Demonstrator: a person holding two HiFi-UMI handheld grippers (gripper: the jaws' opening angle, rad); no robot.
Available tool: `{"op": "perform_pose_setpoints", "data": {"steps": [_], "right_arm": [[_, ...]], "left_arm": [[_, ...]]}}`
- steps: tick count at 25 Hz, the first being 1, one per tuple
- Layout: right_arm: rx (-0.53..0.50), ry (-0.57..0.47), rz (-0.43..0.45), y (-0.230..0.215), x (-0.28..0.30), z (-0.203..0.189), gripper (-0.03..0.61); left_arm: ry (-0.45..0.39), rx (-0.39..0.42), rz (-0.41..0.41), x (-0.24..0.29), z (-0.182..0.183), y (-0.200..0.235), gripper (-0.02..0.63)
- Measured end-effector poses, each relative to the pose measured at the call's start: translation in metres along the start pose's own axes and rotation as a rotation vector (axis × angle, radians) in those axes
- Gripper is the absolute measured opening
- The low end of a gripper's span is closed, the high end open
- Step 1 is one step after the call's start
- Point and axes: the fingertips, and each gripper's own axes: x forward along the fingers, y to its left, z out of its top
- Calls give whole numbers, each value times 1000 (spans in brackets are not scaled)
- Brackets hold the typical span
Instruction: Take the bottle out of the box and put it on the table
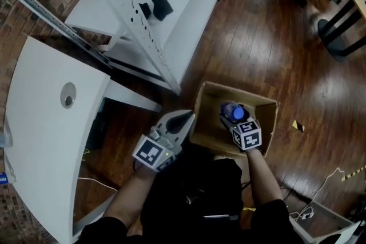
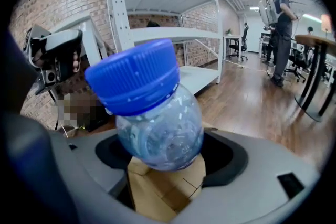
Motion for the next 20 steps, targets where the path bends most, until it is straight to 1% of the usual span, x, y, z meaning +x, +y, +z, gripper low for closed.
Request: {"op": "perform_pose_setpoints", "data": {"steps": [2,4,6,10,15,20], "right_arm": [[16,-20,-6,12,-46,29,382],[28,-29,-7,24,-88,54,382],[16,-27,3,37,-128,80,382],[-24,-32,11,69,-204,131,382],[-41,-98,13,94,-285,207,382],[-33,-167,24,122,-367,265,382]], "left_arm": [[-21,-15,17,1,49,-9,-3],[-44,-53,14,1,96,-20,-3],[-41,-71,10,-6,137,-35,-3],[-4,-61,-13,-25,215,-67,-3],[-36,-46,-11,-41,314,-92,-3],[-54,-26,-12,-66,392,-121,-3]]}}
